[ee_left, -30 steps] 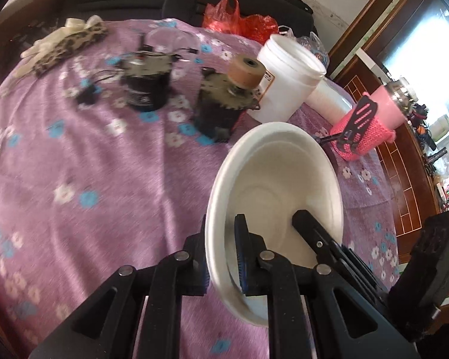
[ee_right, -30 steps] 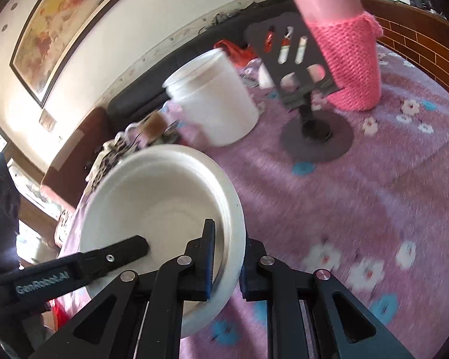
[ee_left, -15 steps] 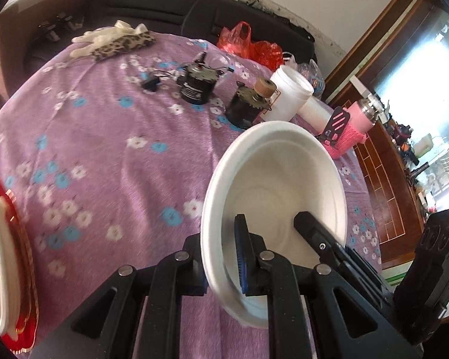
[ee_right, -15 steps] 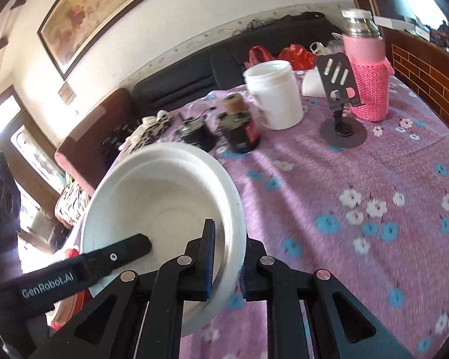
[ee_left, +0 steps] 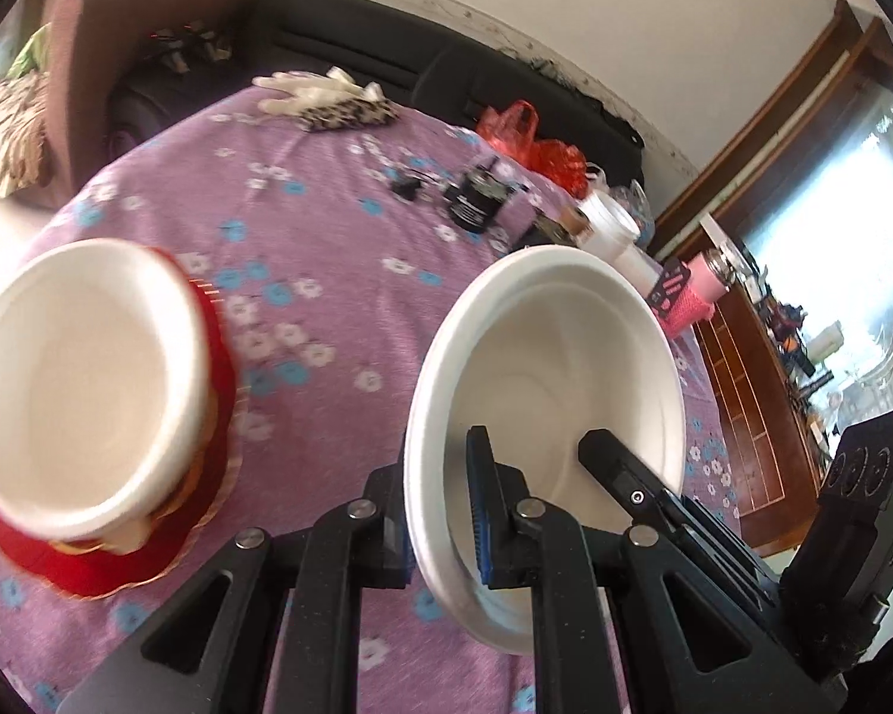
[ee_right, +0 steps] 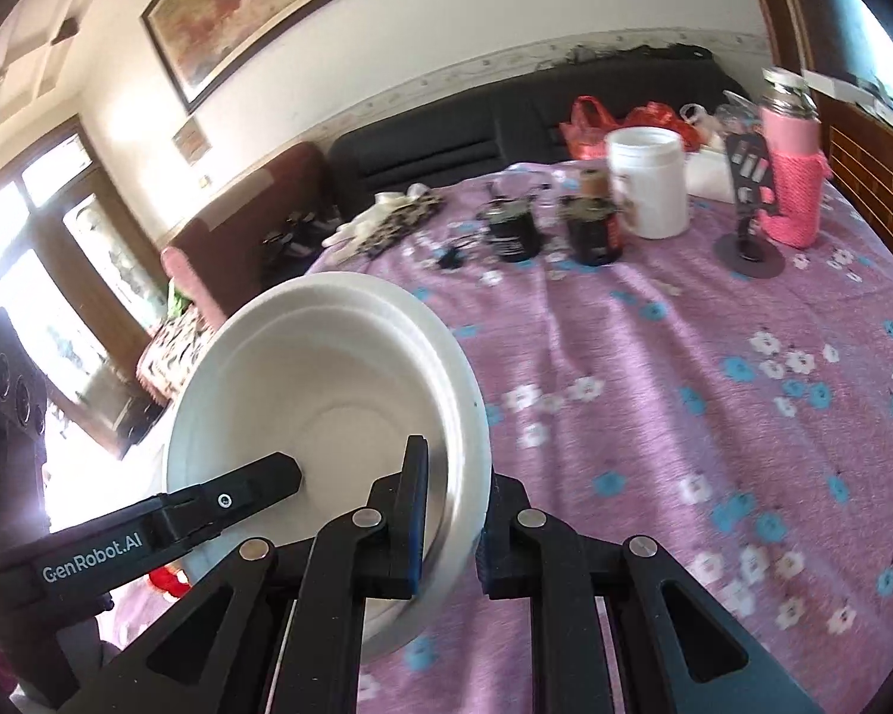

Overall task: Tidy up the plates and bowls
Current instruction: 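Carry the small white bowl with both grippers and lower it onto the stack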

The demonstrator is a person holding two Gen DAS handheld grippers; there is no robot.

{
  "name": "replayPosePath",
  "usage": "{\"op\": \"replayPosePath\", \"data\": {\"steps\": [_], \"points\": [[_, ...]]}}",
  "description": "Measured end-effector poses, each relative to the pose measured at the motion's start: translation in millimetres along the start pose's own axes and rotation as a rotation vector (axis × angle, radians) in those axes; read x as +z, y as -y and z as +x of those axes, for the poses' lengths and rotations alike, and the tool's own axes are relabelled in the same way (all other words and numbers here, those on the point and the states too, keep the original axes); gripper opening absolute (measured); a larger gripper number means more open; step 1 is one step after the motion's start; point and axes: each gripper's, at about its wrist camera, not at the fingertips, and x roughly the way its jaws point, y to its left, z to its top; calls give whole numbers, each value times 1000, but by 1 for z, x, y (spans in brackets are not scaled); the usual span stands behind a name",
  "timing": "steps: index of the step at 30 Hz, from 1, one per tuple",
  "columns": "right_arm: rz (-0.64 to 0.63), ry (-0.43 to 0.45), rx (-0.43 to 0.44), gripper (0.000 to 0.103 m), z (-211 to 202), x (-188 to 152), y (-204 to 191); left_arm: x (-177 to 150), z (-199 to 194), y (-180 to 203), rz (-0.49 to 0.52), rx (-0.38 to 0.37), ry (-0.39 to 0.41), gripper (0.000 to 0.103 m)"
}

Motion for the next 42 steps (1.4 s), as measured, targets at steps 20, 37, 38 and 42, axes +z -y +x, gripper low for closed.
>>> {"op": "replayPosePath", "data": {"steps": [20, 37, 38, 42], "points": [[-196, -69, 89, 15, 31, -23, -146, 3, -85, -125, -175, 64, 134, 14], [-232, -151, 90, 15, 82, -31, -188, 12, -77, -178, -243, 113, 112, 14], [-234, -154, 91, 15, 84, -31, -188, 13, -76, -180, -245, 117, 111, 14], [-236, -163, 84, 15, 91, -31, -189, 16, -72, -185, -255, 122, 104, 14]]}}
